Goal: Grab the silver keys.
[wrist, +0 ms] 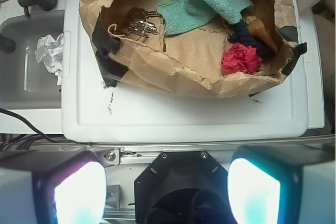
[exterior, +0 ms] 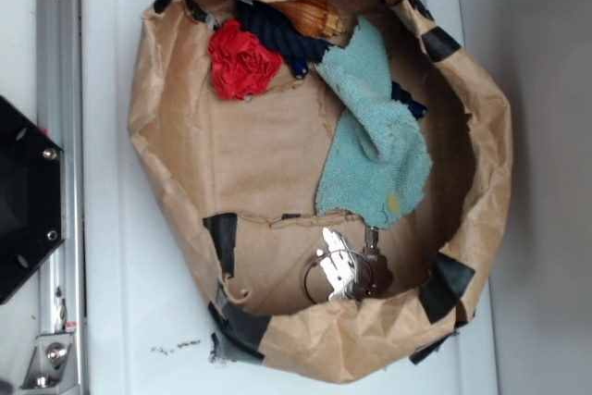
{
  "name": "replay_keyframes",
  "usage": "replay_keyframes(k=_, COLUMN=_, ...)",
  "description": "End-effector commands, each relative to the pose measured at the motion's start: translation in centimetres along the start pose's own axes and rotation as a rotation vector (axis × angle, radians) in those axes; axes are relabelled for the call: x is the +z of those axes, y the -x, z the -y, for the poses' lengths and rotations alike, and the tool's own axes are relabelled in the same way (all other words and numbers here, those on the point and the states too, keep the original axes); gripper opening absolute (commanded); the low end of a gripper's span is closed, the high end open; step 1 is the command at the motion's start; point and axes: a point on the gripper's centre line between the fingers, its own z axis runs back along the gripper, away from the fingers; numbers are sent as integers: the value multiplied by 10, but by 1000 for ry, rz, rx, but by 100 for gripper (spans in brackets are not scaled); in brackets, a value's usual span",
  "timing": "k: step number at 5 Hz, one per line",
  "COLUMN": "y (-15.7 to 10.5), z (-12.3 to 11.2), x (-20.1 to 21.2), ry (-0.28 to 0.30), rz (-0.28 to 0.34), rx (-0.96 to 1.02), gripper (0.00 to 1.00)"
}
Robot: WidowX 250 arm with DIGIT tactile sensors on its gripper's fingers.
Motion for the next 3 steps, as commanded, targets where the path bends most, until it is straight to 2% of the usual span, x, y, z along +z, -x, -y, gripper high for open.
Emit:
replay_keyframes(k=1, y=0, z=0, x=0, ry=0, rz=0, rx=0, gripper=100)
replay_keyframes(k=2, y=-45, z=-8, x=-7, ry=-47, rz=25, rx=148, gripper=100)
replay_keyframes(k=3, y=-68, z=-15, x=-12, ry=-49, rz=45, rx=198, gripper=100)
